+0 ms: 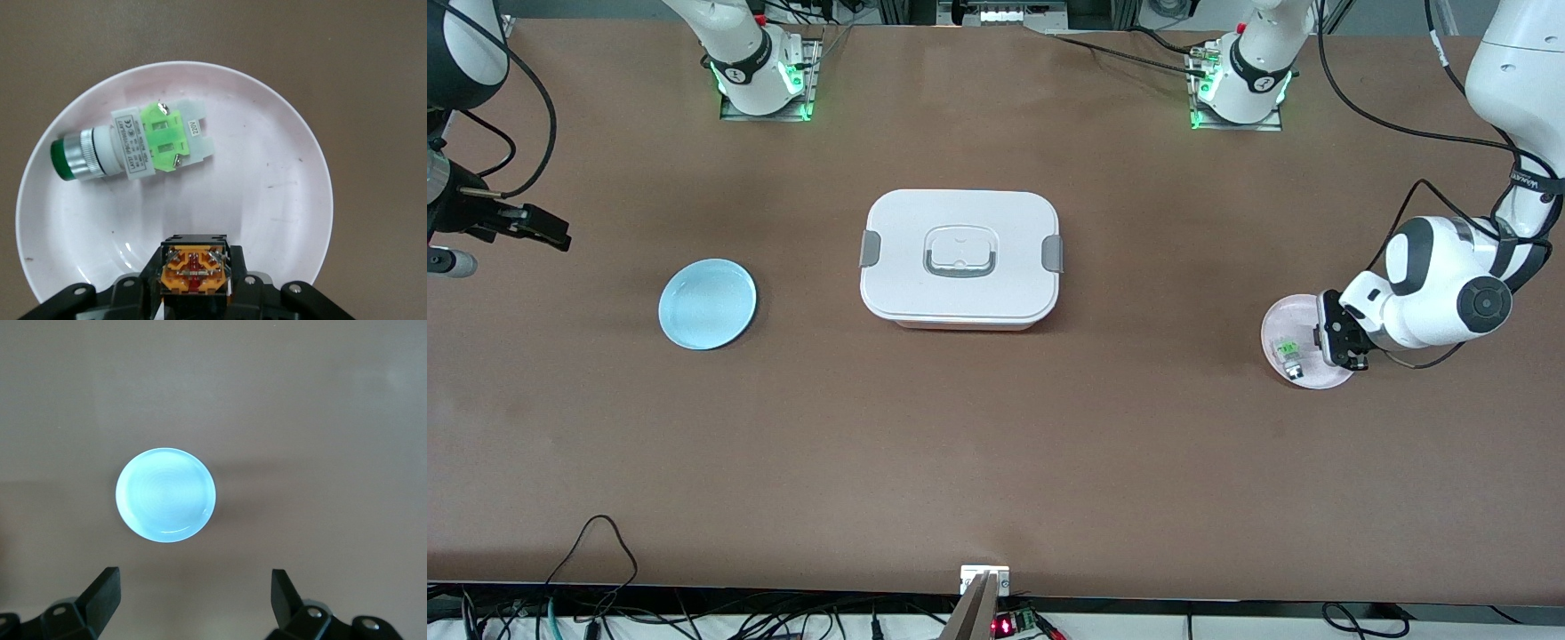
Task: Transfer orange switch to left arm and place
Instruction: 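Lower the switch into the white dish and open the left gripper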
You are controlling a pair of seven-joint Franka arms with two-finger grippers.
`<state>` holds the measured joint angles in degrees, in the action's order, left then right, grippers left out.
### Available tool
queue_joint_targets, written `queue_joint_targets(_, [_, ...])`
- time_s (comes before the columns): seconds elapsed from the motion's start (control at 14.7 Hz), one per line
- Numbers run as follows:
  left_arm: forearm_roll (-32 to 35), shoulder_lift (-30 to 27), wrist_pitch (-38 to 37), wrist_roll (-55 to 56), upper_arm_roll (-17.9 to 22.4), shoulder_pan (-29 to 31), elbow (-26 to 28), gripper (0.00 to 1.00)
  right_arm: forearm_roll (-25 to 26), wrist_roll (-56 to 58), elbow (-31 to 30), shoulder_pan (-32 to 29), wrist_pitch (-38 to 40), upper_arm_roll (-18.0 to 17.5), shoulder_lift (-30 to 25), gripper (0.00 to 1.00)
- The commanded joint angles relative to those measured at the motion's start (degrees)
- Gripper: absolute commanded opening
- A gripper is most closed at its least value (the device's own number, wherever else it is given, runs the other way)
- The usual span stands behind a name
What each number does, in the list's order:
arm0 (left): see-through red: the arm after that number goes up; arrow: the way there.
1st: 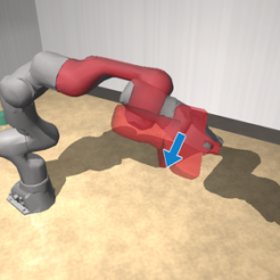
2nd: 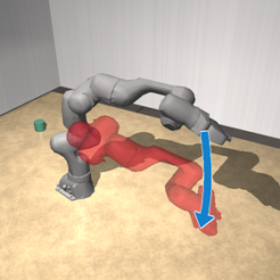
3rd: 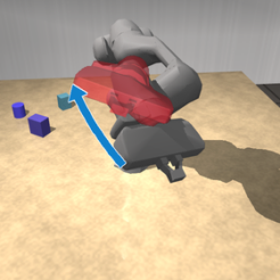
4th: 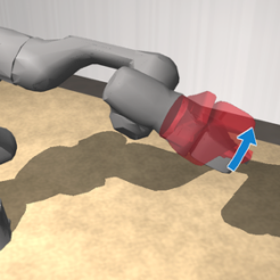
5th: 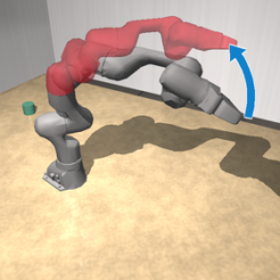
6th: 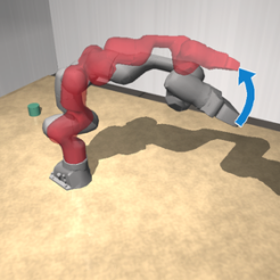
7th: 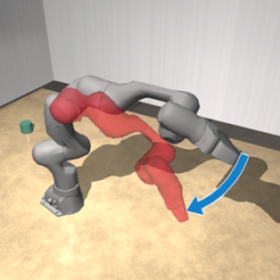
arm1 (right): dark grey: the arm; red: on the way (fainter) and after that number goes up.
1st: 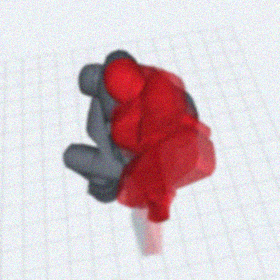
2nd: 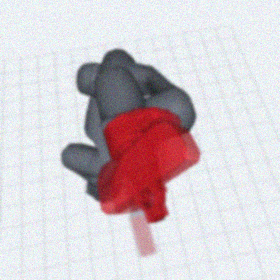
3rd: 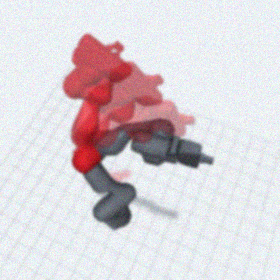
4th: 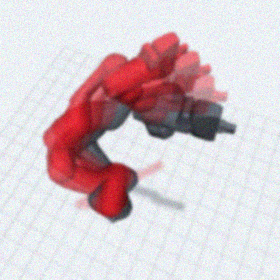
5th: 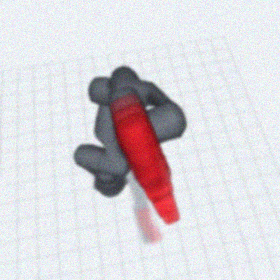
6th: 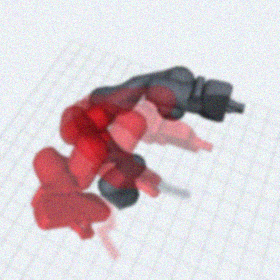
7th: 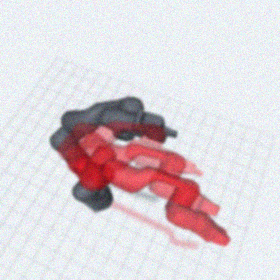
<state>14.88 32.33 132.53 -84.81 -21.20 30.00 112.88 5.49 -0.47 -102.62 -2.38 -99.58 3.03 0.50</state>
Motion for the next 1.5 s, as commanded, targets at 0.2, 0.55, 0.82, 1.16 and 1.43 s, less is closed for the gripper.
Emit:
queue_joint_targets(0.2, [1.4,0.4,1.0,-0.8,-1.4,1.0,0.2,0.00,-1.4,-0.5,-0.8,0.0,0.3,-0.3,-1.4,1.00])
queue_joint_targets(0.55, [1.3,-0.2,0.1,-5.3,-1.8,1.1,0.1,1.00,-1.5,-0.8,3.1,0.0,0.6,-0.3,-0.9,1.00])
queue_joint_targets(0.82, [1.1,-3.1,-4.5,-4.8,-3.1,1.1,-0.7,1.00,-2.0,-0.4,4.1,0.0,3.2,0.0,-1.3,1.00])
queue_joint_targets(1.16, [0.3,-6.2,-24.0,1.2,-4.5,1.0,-11.3,1.00,-2.1,-0.5,6.6,0.0,8.1,-0.3,-0.9,1.00])
queue_joint_targets(1.43, [0.3,-6.2,-43.7,13.7,-8.1,0.5,-23.7,1.00,-2.1,0.6,7.0,0.0,8.4,-0.3,-0.8,1.00])
